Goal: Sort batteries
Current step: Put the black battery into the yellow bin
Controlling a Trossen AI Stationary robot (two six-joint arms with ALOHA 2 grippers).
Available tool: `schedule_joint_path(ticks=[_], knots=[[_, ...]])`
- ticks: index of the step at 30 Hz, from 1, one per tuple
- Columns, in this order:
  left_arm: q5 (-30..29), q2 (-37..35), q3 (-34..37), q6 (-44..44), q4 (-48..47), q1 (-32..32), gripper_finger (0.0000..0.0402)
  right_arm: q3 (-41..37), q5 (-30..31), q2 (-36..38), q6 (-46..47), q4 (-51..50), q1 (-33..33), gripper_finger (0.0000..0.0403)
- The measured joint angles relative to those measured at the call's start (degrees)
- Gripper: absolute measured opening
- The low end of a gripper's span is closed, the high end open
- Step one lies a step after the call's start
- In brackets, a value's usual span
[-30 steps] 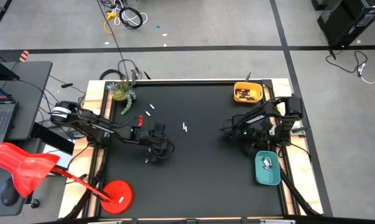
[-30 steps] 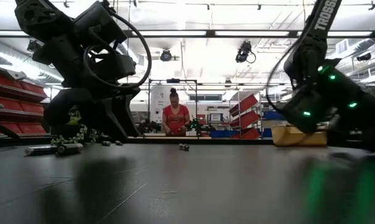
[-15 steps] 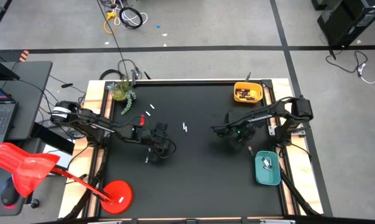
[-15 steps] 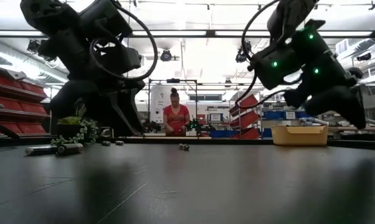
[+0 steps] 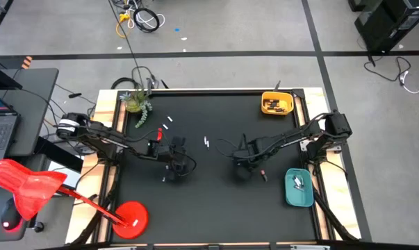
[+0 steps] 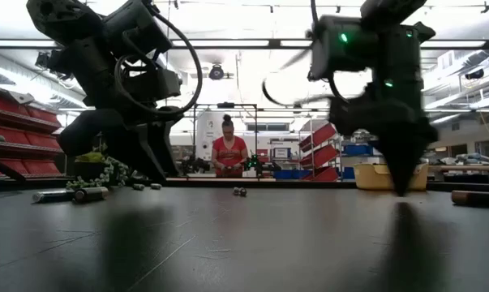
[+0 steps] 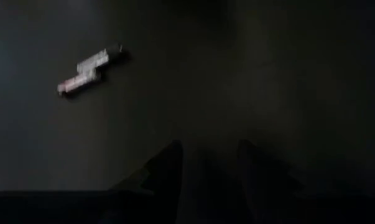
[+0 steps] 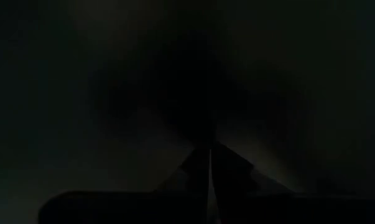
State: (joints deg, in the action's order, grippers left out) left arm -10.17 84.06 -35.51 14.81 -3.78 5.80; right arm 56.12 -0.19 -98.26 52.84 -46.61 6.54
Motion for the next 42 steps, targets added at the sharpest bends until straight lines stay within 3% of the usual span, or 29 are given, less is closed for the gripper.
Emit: schedule_joint_path(ticks=[6, 15, 32, 35, 39, 42], knots=[[-0.24, -2.49, 0.09, -3.73, -4.75, 1.65, 0.0158, 0.02, 2.01, 0.0, -0.33, 16.91, 0.2, 0.0028], [-0.86, -3.55, 0.09, -4.55, -2.3, 4.75, 0.0158, 0.02, 14.46, -0.09, -0.65, 29.47, 0.5, 0.0026], [-3.44, -3.57, 0.13, -4.96, -1.76, 4.81, 0.0158, 0.02, 12.69, -0.11, -12.51, 66.1, -1.69, 0.0027], [-3.43, -3.57, 0.13, -5.0, -1.72, 4.81, 0.0158, 0.02, 12.96, -0.11, -17.17, 66.75, -2.62, 0.0027], [-3.4, -3.57, 0.13, -5.39, -1.65, 4.81, 0.0158, 0.04, 13.23, -0.09, -10.15, 64.6, -3.1, 0.0027], [-3.4, -3.57, 0.13, -5.38, -1.66, 4.81, 0.0158, 0.02, 4.76, -0.15, -10.98, 63.65, -3.07, 0.0028]])
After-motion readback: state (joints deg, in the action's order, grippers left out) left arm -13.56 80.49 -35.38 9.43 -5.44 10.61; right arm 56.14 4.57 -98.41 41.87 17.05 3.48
